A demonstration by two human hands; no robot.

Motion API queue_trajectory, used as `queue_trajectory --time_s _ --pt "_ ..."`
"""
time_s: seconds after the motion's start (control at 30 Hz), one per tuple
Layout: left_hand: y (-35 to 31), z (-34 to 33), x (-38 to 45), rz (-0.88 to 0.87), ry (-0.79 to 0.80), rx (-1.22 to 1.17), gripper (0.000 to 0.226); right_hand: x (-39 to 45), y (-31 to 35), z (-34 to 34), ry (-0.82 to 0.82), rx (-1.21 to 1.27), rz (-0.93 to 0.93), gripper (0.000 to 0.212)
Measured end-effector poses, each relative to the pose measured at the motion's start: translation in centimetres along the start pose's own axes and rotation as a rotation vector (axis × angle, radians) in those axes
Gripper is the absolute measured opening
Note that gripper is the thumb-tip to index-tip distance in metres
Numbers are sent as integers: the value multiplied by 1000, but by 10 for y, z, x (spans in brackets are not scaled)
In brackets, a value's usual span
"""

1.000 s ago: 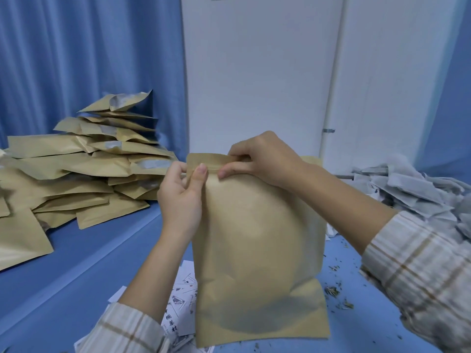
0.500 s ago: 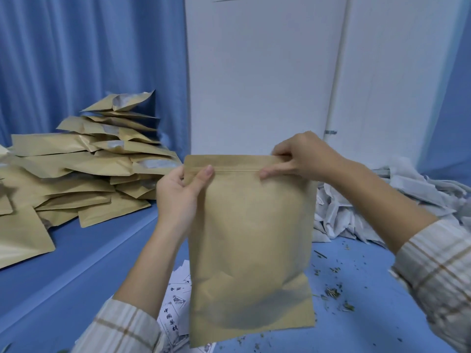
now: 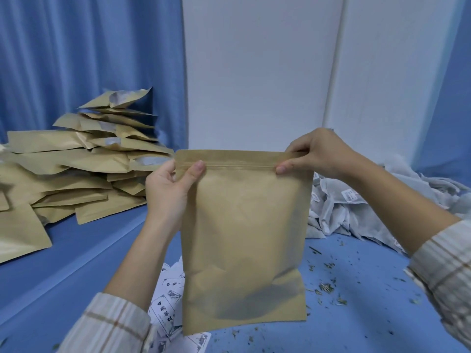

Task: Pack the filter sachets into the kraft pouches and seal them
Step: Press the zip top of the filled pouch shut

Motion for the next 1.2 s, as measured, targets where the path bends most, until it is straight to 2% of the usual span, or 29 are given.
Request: queue_trajectory --time_s 0.17,0.27,0.4,0.53,0.6,0.67,0.73,0.87,1.2 --pt "1 12 5 0 -34 3 5 -3 -19 10 -27 28 -51 38" --pt "1 11 5 0 -21 6 5 -6 -26 13 -58 63 -50 36" --pt "2 3 4 6 10 6 10 -4 -17 4 66 45 -47 41" --pt "0 -11 4 -16 42 16 16 10 10 -5 54 -90 38 17" --pt "0 -12 3 -19 37 5 15 13 16 -3 26 -126 50 16" --pt "2 -12 1 -14 30 3 12 14 19 -6 69 -175 43 14" --pt "3 -15 0 -12 31 21 10 15 25 -18 122 -229 58 16" --pt "2 -19 0 -35 16 63 5 20 38 -24 54 -218 105 17" --pt "5 -24 -6 -29 22 68 3 25 57 -42 102 -187 158 25"
Point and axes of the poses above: each hand's wrist, its own x-axis towards the middle knuckle, its own z-axis out of the back of the hand, y = z × x, the point moved 7 cm from there along x, towards the middle knuckle, and after that the axes turned 3 degrees about -z, right-handed, at the moved point
